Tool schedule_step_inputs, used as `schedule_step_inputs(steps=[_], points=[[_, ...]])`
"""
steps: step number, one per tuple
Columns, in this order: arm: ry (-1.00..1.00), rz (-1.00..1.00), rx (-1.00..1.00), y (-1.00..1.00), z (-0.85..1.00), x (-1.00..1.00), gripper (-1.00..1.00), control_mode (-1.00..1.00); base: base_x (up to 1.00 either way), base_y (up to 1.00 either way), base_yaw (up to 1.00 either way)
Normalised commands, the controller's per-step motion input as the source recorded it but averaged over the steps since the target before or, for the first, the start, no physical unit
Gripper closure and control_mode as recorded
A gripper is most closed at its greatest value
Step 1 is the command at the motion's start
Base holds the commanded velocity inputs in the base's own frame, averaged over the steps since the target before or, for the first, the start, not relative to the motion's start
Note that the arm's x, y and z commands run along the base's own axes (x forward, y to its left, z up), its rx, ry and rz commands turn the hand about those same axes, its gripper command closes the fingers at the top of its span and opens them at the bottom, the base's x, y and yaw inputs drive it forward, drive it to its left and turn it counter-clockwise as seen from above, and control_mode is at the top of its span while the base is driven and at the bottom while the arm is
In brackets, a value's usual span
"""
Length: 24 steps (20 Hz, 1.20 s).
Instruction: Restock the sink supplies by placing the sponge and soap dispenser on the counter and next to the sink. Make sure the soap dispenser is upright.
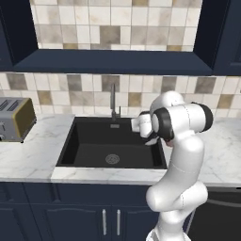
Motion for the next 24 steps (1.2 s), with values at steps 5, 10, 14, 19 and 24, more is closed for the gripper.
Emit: schedule_step_inputs(steps=[5, 10, 14, 19, 24], points=[[-0.18, 0.00, -0.07, 0.00, -0.31, -0.48, 1.00, -1.00, 0.00, 0.00, 0.00], [-0.16, 0.00, -0.06, 0.00, -0.51, -0.54, -1.00, -1.00, 0.00, 0.00, 0.00], [-0.09, 0.00, -0.03, 0.00, -0.37, -0.18, -1.00, -1.00, 0.00, 0.00, 0.00], [0.00, 0.00, 0.00, 0.00, -0.24, 0.00, -1.00, -1.00, 0.00, 0.00, 0.00], [0.00, 0.00, 0.00, 0.00, -0.21, -0.01, -1.00, -1.00, 0.00, 0.00, 0.00]])
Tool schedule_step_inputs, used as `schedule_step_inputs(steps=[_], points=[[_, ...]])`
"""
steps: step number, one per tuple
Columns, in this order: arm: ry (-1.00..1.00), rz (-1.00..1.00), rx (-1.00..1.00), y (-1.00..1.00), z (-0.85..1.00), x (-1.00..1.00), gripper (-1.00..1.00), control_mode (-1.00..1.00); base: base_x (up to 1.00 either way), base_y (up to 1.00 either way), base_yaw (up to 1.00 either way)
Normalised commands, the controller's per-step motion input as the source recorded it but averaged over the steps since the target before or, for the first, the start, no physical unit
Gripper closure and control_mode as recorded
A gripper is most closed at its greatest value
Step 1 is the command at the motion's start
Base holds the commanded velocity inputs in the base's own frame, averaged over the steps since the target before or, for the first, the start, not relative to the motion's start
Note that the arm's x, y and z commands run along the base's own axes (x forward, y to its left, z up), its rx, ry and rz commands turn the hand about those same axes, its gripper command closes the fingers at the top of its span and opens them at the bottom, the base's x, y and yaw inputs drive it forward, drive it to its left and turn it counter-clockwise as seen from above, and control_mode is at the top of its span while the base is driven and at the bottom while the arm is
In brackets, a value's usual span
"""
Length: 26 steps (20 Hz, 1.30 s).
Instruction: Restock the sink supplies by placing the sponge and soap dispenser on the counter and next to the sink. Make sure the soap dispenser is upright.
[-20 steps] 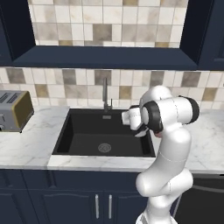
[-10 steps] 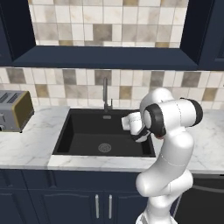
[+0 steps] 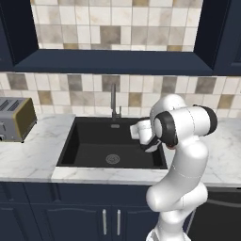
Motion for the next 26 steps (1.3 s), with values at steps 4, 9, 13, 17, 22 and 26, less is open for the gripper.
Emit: schedule_step_inputs(steps=[4, 9, 13, 17, 22, 26], points=[[0.00, 0.00, 0.00, 0.00, -0.01, -0.11, -1.00, -1.00, 0.00, 0.00, 0.00], [0.00, 0.00, 0.00, 0.01, 0.00, 0.00, -1.00, -1.00, 0.00, 0.00, 0.00], [0.00, 0.00, 0.00, 0.01, 0.00, 0.00, -1.00, -1.00, 0.00, 0.00, 0.00], [0.00, 0.01, 0.00, 0.05, 0.00, 0.00, -1.00, -1.00, 0.00, 0.00, 0.00], [0.00, 0.05, 0.00, 0.30, 0.00, 0.00, -1.00, -1.00, 0.00, 0.00, 0.00], [0.00, 0.06, 0.00, 0.23, 0.03, 0.00, -1.00, -1.00, 0.00, 0.00, 0.00]])
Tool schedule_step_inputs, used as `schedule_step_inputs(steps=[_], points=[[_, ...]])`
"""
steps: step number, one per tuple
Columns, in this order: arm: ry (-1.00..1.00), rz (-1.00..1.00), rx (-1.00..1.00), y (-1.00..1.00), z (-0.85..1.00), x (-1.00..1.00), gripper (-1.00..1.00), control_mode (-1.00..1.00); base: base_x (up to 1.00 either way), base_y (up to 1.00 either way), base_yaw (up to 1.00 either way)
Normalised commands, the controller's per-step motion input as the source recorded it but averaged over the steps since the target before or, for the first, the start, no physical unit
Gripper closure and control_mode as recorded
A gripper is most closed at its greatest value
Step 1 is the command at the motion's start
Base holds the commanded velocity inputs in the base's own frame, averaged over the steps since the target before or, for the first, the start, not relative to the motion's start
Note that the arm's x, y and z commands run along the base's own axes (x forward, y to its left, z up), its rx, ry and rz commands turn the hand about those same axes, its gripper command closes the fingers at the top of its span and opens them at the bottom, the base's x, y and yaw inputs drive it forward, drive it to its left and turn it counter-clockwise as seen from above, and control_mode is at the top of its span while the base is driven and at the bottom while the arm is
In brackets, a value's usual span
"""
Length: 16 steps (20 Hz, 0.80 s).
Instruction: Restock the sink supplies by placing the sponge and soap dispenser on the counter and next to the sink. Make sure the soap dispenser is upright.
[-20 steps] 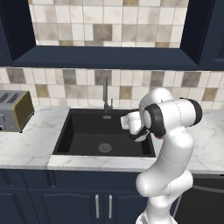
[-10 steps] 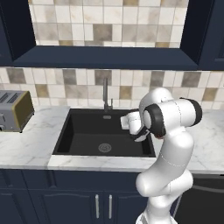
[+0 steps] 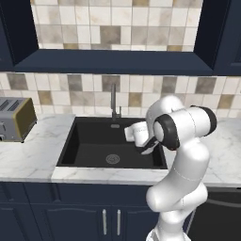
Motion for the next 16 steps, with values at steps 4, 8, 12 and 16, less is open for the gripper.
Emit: schedule_step_inputs(steps=[4, 8, 12, 16], points=[[-0.03, 0.08, 0.00, 0.24, 0.13, -0.24, -1.00, -1.00, 0.00, 0.00, 0.00], [-0.08, 0.07, 0.00, 0.20, 0.20, -0.59, -1.00, -1.00, 0.00, 0.00, 0.00], [-0.20, 0.02, 0.03, 0.00, 0.38, -0.99, -1.00, -1.00, 0.00, 0.00, 0.00], [-0.35, 0.00, 0.04, 0.08, 0.62, -1.00, -1.00, -1.00, 0.00, 0.00, 0.00]])
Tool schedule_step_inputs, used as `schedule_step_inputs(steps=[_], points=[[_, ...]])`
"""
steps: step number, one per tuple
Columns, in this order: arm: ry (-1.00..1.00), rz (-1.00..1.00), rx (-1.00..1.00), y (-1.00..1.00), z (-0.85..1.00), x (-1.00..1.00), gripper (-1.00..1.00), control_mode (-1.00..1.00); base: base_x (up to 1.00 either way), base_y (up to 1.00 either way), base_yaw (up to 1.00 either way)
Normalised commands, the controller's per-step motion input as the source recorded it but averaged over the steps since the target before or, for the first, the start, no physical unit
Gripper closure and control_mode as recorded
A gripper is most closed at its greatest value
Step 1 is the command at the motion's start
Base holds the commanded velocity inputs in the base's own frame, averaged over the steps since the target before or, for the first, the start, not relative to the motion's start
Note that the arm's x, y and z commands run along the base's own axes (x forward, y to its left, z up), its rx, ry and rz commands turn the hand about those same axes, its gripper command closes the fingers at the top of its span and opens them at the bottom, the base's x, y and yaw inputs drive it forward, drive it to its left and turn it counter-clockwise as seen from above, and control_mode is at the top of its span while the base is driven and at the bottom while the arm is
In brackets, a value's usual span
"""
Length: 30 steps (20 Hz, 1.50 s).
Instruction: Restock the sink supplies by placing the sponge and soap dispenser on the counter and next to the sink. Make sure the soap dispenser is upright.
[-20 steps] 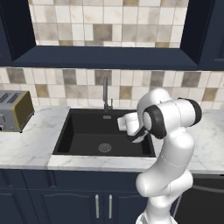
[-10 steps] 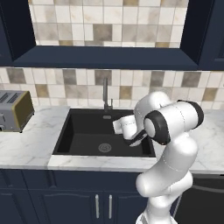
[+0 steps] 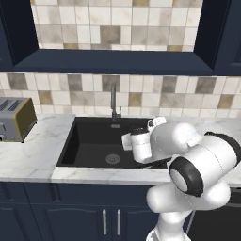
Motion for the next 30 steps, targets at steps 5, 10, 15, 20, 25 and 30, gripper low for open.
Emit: schedule_step_inputs(steps=[5, 10, 15, 20, 25, 30], points=[[-0.43, 0.00, 0.04, 0.02, 0.78, -1.00, -1.00, -1.00, 0.00, 0.00, 0.00], [-0.48, 0.00, 0.16, 0.02, 0.30, -1.00, -1.00, -1.00, 0.00, 0.00, 0.00], [-0.58, 0.00, 0.35, 0.21, 0.00, -1.00, -1.00, -1.00, 0.00, 0.00, 0.00], [-0.56, 0.06, 0.45, 0.23, 0.00, -0.68, -1.00, -1.00, 0.00, 0.00, 0.00], [-0.48, 0.20, 0.49, 0.02, 0.00, -0.12, -1.00, -1.00, 0.00, 0.00, 0.00], [-0.13, 0.21, 0.15, 0.06, -0.08, 0.00, -1.00, -1.00, 0.00, 0.00, 0.00]])
